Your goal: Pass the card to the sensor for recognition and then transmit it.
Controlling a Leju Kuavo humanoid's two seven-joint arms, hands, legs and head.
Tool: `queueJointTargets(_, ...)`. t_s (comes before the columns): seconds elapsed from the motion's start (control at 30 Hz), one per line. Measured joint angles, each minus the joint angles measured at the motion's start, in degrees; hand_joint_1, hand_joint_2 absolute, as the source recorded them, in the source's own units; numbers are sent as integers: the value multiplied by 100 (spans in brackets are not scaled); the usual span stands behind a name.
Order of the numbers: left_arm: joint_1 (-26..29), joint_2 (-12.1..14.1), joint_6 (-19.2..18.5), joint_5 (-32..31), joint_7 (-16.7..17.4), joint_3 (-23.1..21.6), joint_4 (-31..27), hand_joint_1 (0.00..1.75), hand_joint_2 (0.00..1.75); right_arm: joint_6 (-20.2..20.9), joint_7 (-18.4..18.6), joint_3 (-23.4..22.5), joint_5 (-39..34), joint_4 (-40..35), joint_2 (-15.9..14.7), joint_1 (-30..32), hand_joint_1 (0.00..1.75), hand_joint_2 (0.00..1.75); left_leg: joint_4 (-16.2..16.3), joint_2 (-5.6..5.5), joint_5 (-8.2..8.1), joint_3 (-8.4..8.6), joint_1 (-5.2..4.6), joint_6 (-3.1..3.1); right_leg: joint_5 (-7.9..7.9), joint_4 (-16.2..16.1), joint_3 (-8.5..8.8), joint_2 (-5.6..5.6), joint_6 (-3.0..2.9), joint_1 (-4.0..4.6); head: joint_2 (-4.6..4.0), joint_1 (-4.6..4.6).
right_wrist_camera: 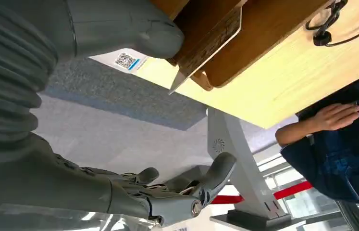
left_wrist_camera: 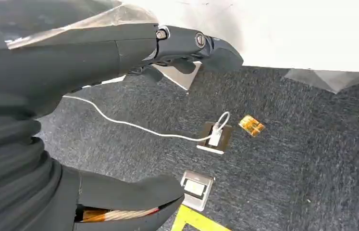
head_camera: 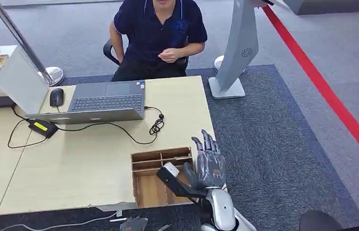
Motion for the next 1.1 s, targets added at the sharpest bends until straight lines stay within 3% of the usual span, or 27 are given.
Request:
queueJointTargets(0.73, -8, -13, -118, -208, -24, 116, -4, 0, 175, -33, -42, 70, -72, 79, 31, -43, 47, 175, 0, 0, 0, 0, 0, 0, 0, 0, 0, 0, 0, 0, 0, 0)
queueJointTargets(1.1, -96, -70, -358, -424, 54, 271, -4, 0, 175, -42, -79, 79, -118, 151, 92, -112, 47, 175, 0, 0, 1, 1, 0, 0, 0, 1, 1, 0, 0, 0, 0, 0)
